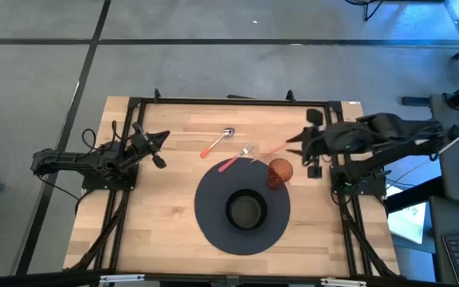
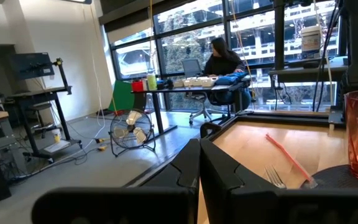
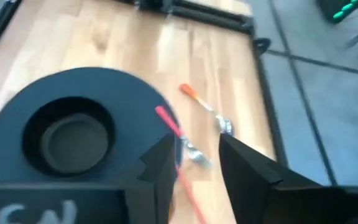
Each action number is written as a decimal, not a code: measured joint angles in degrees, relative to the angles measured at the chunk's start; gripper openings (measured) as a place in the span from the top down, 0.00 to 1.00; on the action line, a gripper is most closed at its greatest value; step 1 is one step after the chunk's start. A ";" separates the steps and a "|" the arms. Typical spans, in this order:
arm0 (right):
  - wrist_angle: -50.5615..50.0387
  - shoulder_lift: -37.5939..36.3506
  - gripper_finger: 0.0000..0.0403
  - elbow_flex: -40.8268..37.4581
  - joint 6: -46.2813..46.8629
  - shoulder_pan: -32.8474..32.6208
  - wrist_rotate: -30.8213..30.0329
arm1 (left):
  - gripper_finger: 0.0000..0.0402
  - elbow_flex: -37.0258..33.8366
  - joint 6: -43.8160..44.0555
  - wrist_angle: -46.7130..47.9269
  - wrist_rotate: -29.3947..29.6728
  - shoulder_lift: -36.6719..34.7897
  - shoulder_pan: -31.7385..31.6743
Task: Pick & Place Utensil
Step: Put the orange straw into the orange glass on the blue mat
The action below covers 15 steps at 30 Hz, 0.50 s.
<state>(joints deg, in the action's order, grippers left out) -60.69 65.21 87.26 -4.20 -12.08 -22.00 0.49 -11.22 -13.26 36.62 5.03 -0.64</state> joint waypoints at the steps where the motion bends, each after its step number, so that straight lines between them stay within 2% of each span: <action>1: 0.66 -1.50 0.74 -1.86 -0.36 0.80 0.00 | 0.99 0.00 0.00 0.00 0.00 -0.02 -0.01; 7: 3.62 -8.96 0.97 -13.87 -2.01 5.92 1.18 | 0.99 0.00 -0.02 0.00 0.00 0.00 0.00; 9: 8.42 -11.53 0.98 -18.64 -4.28 7.66 6.14 | 0.99 0.00 0.00 0.00 0.00 -0.01 0.00; 15: 29.26 -18.42 0.99 -31.88 -9.94 15.58 26.42 | 0.99 0.00 0.15 0.00 -0.01 0.00 0.01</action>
<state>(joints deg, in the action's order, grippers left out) -31.43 46.78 55.38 -14.14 3.49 4.42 0.49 -11.07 -13.26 36.61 5.04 -0.63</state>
